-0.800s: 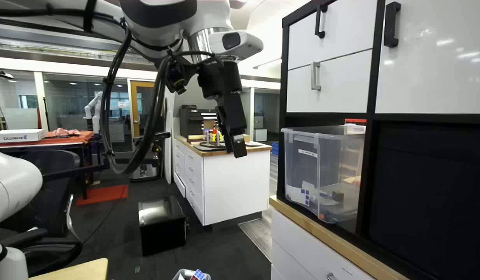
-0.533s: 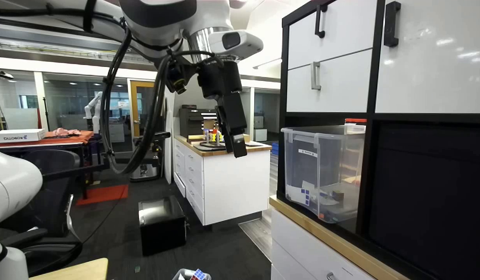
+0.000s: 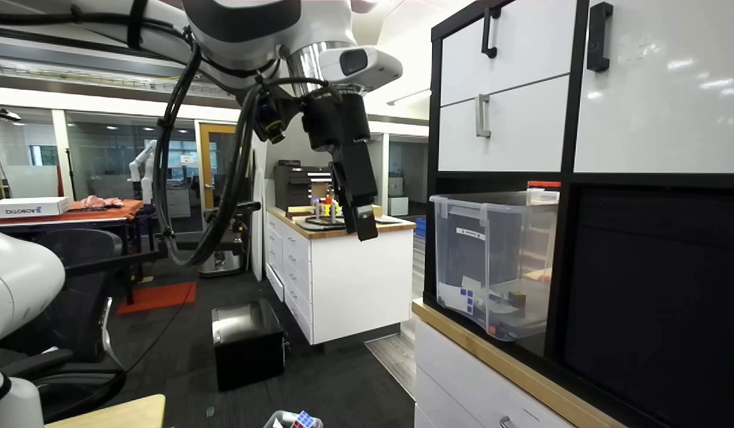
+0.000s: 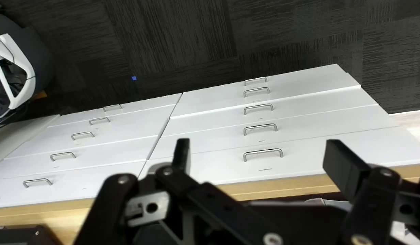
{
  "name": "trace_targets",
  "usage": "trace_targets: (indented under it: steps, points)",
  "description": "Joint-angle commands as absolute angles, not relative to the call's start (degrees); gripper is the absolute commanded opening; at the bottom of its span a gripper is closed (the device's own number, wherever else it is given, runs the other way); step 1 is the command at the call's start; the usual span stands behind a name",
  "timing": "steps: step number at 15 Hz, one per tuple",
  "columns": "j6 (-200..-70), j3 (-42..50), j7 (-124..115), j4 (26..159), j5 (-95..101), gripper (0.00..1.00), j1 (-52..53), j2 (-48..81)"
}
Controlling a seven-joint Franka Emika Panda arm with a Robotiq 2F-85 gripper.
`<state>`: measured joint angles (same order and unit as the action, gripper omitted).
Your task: Pull out the basket.
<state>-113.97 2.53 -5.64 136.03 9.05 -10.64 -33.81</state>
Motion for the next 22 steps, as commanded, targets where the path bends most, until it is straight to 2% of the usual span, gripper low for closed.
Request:
trace_targets:
  steps: [1, 9, 22]
  points:
    - [-113.8, 3.0, -5.9, 135.9, 9.4, 1.00, -10.0, -33.8]
    - [-113.3, 3.2, -4.0, 136.1, 8.3, 1.00, -8.7, -33.4]
    - [-116.4, 1.8, 8.1, 135.2, 7.6, 1.00, 0.1, -28.3]
